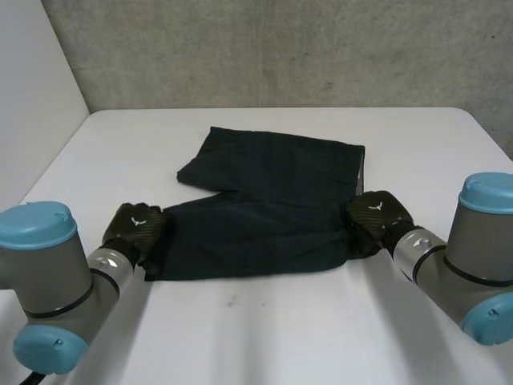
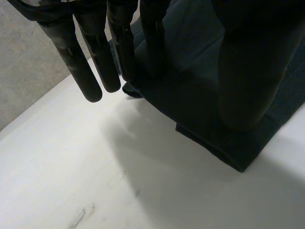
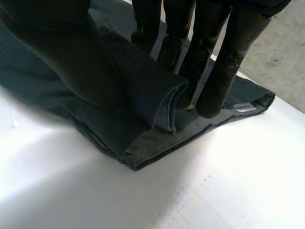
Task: Fold the shorts.
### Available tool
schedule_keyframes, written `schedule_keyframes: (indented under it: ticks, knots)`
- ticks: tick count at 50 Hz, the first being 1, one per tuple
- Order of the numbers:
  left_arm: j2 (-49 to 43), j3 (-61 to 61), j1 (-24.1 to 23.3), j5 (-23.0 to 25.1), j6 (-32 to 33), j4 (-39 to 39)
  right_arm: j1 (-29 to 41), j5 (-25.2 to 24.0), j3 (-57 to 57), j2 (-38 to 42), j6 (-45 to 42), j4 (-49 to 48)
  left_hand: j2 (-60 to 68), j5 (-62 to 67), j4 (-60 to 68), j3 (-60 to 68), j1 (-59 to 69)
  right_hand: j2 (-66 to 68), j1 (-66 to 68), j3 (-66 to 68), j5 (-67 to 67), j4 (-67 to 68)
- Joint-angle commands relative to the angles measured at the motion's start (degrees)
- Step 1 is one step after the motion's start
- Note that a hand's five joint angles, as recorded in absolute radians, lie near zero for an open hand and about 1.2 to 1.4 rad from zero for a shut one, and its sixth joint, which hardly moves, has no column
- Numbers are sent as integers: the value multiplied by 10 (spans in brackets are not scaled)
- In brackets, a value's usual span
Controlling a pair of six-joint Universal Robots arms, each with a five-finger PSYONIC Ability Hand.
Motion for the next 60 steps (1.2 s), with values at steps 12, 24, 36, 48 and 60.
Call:
schedule_keyframes:
  ticks: [12,24,36,48,60]
  knots:
    - [-38,17,-1,1,1,-12,16,27,-30,16,15,6,357,354,353,358,360,126,246,129,155,118]
    - [99,7,-2,-6,-6,-39,18,26,-21,-29,16,24,491,487,486,491,493,126,246,129,155,118]
    - [226,-44,-3,-3,-21,-111,14,-2,-20,-81,-27,192,491,487,486,491,493,126,246,129,155,118]
    - [366,-108,-9,19,43,-356,11,-16,52,-235,-273,476,491,487,486,491,493,126,246,129,155,118]
    - [318,-96,-10,25,90,-251,0,-38,38,-242,-254,436,491,487,486,491,493,126,246,129,155,118]
